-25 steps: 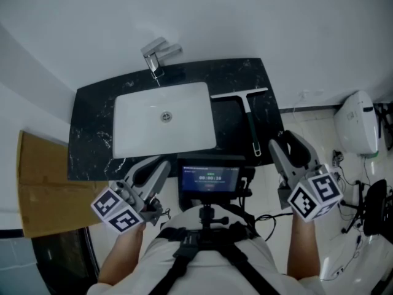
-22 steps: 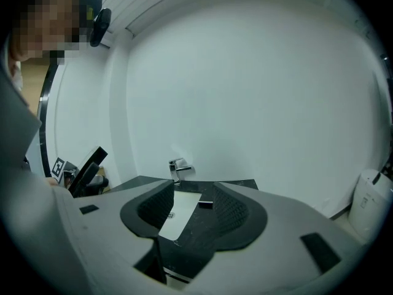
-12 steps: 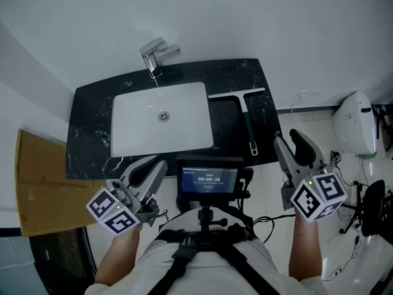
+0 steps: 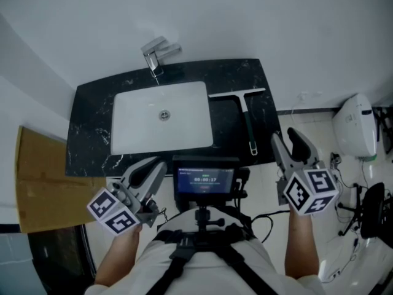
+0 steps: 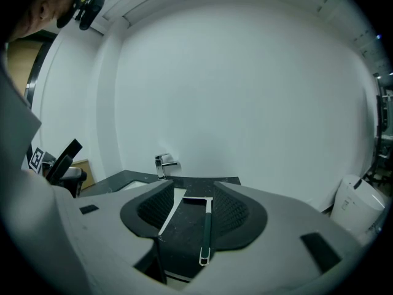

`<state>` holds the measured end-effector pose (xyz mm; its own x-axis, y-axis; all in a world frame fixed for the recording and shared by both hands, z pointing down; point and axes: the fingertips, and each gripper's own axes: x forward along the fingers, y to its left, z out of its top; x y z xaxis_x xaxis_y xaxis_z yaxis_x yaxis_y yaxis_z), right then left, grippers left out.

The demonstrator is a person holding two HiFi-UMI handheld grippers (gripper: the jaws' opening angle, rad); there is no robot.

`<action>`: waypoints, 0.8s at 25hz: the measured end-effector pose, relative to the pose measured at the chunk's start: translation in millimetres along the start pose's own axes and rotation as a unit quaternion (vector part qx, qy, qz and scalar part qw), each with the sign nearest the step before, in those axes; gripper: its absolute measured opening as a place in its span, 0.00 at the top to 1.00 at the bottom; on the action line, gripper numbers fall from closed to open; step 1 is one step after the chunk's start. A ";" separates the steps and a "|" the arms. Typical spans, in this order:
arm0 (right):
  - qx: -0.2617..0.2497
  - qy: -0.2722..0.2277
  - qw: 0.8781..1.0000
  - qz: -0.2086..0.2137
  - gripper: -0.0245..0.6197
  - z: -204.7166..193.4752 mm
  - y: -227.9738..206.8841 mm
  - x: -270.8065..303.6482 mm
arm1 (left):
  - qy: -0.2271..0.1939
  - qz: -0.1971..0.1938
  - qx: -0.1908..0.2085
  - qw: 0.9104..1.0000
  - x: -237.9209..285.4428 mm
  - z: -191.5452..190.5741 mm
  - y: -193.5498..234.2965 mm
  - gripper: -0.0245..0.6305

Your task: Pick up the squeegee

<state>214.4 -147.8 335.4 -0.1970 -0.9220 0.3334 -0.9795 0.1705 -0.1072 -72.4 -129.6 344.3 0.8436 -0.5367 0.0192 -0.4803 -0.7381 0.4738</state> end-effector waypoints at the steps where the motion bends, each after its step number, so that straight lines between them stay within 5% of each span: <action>1: -0.001 0.002 1.000 0.001 0.65 -1.9 0.0 2.2 | 0.000 0.001 -0.001 1.000 -0.2 -0.8 -0.2 0.88; 20: -0.004 0.038 0.999 -0.019 0.65 -38.0 -3.3 34.0 | 0.018 0.004 -0.016 1.000 3.4 -20.6 3.6 0.88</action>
<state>209.4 -166.5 382.8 -0.1624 -0.8991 0.4065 -0.9865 0.1394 -0.0857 -66.2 -125.6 364.2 0.8480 -0.5273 0.0536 -0.4794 -0.7199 0.5019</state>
